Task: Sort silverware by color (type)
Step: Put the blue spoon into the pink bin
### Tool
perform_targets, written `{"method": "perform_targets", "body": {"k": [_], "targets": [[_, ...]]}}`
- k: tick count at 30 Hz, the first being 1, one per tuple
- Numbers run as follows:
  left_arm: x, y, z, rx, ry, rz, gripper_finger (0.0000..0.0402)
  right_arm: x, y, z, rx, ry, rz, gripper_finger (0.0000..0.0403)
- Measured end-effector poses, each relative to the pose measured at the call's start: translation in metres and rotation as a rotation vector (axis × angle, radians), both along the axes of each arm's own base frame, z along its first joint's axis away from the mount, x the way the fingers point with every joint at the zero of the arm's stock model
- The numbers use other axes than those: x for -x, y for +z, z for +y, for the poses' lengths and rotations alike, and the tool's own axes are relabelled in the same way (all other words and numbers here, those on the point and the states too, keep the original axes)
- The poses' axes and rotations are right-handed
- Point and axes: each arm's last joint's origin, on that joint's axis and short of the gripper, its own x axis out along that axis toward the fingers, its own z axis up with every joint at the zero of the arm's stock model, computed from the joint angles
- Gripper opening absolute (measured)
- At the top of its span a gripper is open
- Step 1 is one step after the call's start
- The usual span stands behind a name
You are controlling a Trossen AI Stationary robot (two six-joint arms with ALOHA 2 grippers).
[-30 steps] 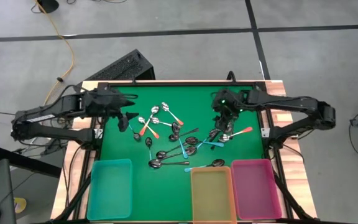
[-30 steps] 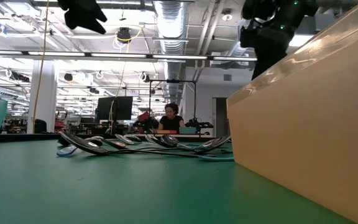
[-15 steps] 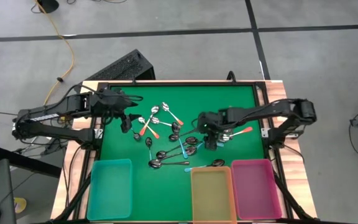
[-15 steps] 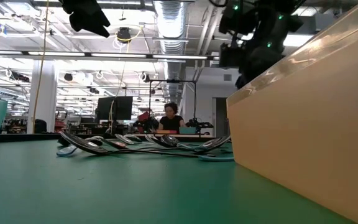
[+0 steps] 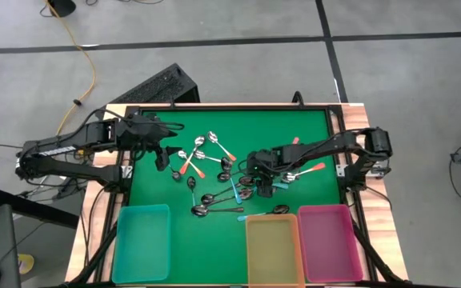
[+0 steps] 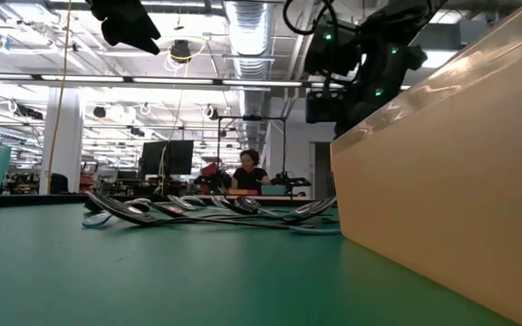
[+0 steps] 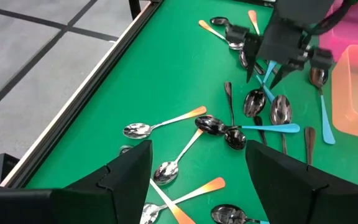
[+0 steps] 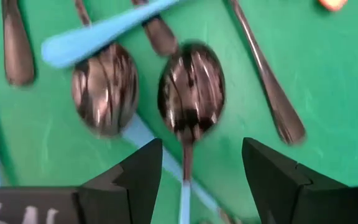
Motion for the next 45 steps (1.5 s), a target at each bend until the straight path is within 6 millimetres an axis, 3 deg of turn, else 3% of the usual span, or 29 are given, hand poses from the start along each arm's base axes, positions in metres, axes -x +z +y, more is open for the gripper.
{"method": "perform_targets", "body": {"k": [10,14,27,30,33,39,45], "targets": [[0.0,0.0,0.0,0.003,0.002,0.0,0.0242,-0.005,-0.02,-0.001,0.003,-0.025,0.039,0.0233],[0.0,0.0,0.0,0.003,0.003,0.0,0.0242,-0.007,-0.024,-0.002,0.015,-0.056,0.051,0.0215],[0.0,0.0,0.001,-0.012,0.015,0.003,0.0242,-0.007,-0.024,-0.011,0.022,-0.11,0.044,0.0032],[0.0,0.0,0.001,-0.02,0.045,0.002,0.0242,-0.005,-0.019,-0.014,0.005,-0.112,0.027,0.0011],[0.001,0.0,0.003,-0.018,0.113,-0.011,0.0242,-0.003,-0.011,-0.017,-0.031,-0.157,0.009,0.0019],[0.001,0.001,0.004,0.005,0.184,-0.033,0.0242,0.0,0.024,-0.03,-0.075,-0.229,-0.105,0.0015],[0.002,0.001,0.008,-0.068,0.153,0.005,0.0242,0.0,0.051,-0.039,0.046,-0.257,-0.233,0.0014]]}}
